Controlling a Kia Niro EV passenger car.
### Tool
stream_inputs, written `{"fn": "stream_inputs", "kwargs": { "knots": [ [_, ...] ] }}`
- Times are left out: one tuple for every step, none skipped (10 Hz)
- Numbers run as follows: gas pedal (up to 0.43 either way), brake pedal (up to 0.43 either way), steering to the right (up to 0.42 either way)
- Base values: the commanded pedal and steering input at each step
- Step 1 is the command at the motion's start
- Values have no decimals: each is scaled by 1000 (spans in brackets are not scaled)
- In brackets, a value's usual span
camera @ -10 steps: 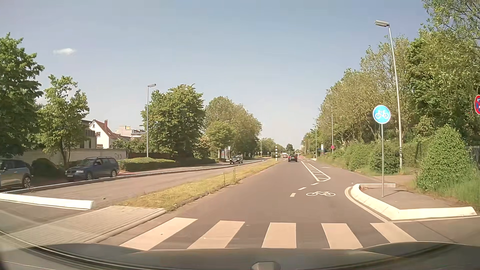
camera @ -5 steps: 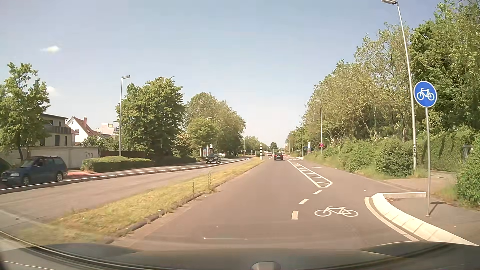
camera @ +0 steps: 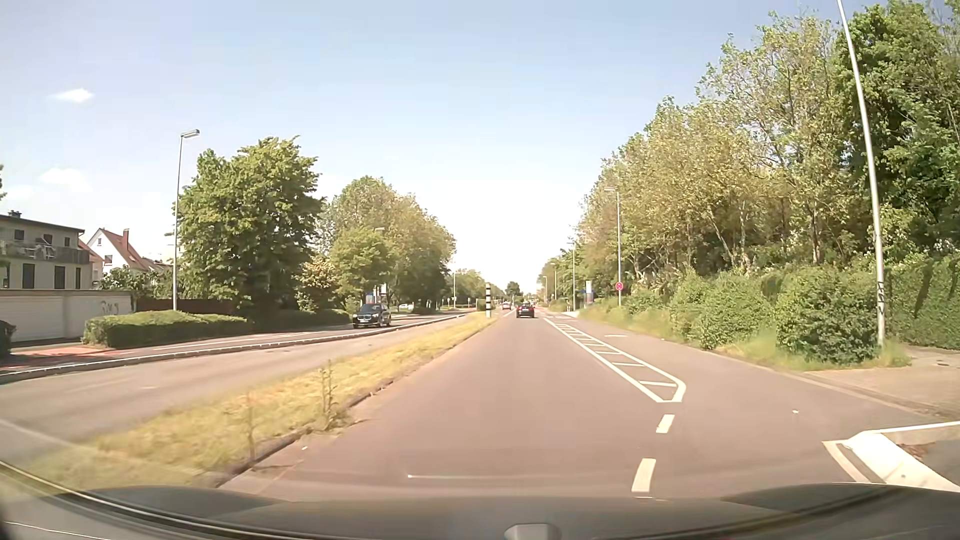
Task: Follow the waypoints while adhering to traffic rules and regulations
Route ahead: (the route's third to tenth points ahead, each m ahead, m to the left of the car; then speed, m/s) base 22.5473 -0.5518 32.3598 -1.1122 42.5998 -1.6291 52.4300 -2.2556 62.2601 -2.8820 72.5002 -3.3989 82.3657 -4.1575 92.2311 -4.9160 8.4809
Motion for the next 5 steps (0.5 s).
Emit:
{"fn": "stream_inputs", "kwargs": {
  "knots": [
    [228, 0, 61],
    [228, 0, 57],
    [228, 0, 54],
    [228, 0, 50],
    [228, 0, 44]
  ]
}}
